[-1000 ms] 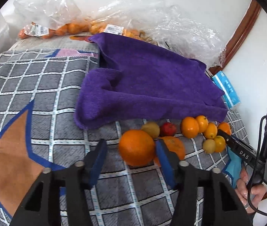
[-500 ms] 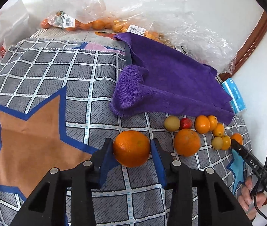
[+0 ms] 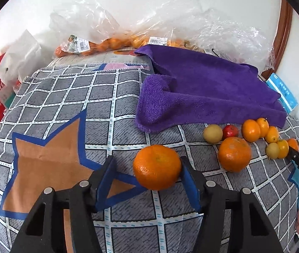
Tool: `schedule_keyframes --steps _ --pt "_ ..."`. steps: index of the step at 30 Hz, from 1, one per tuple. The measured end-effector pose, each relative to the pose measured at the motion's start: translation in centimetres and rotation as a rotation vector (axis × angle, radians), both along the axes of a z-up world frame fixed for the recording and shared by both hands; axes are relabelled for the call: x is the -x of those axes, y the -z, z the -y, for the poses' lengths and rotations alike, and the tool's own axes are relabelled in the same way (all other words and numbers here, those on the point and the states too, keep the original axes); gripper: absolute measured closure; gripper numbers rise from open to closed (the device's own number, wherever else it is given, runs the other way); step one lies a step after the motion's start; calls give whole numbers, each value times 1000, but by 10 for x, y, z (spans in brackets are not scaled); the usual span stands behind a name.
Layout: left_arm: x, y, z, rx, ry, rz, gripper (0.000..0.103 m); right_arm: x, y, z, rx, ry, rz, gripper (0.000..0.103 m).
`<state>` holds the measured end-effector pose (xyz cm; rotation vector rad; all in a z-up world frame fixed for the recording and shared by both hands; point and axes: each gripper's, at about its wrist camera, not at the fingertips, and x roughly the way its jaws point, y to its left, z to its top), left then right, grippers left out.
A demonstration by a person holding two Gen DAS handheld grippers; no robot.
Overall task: Organize fruits
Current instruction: 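Grasp a mandarin with the left tool while the right tool grasps the stemmed orange, then lift both held oranges and carry them over the purple towel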
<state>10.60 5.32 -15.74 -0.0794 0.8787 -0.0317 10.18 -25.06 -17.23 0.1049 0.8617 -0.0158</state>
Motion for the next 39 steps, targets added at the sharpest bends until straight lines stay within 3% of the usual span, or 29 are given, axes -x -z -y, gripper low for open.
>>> schedule_keyframes --steps 10,11,12,13,16,20,27,39 --pt "0 1 -1 7 -8 3 50 1 3 6 -50 -13 -11 58" --pt "0 1 -2 29 -7 8 61 2 3 6 -52 -15 -7 58" --pt "2 0 -5 72 2 19 64 3 2 6 -54 -18 -2 59" --pt "3 1 -13 141 5 27 64 4 1 6 -55 -23 5 59" --pt "4 2 -26 239 -27 44 64 7 -1 4 -54 -41 26 59" --pt "6 2 -25 234 -34 62 64 12 -5 -2 -24 -52 60 59" --pt "9 -2 -21 219 -3 95 64 19 -10 4 -65 -45 107 59" --pt "16 -8 -21 218 -2 135 64 23 -14 5 -62 -20 134 59"
